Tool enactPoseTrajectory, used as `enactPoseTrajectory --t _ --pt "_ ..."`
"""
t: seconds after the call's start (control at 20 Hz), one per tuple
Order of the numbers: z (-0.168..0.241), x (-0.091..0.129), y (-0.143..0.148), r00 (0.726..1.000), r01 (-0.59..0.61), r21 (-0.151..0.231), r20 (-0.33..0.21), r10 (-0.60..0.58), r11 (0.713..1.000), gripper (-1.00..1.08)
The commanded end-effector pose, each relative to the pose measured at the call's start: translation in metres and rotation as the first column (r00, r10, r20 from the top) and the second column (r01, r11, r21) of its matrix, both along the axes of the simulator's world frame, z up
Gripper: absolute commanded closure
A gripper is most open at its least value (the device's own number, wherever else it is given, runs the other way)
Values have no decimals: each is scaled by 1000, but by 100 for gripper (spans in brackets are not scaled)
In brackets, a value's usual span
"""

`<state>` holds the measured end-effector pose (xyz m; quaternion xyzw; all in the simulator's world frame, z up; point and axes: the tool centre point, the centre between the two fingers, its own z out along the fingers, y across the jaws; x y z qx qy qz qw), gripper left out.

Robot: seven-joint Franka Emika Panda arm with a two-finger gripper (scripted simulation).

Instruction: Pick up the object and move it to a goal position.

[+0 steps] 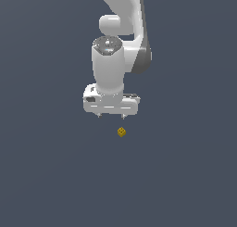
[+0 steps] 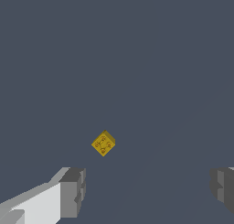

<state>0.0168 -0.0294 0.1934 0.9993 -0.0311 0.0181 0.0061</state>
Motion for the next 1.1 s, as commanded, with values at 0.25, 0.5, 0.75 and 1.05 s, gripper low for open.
enactPoseTrajectory --t 0.25,0.5,0.75,1.05 --pt "-1 -1 -6 1000 -9 -14 -3 9 1000 -92" --pt "0 -1 -16 999 -32 -38 -8 31 999 -92" --pt "0 -1 -16 999 -32 -38 -7 31 999 -92" --pt "-7 -2 -12 1000 11 -31 -7 -12 999 -92"
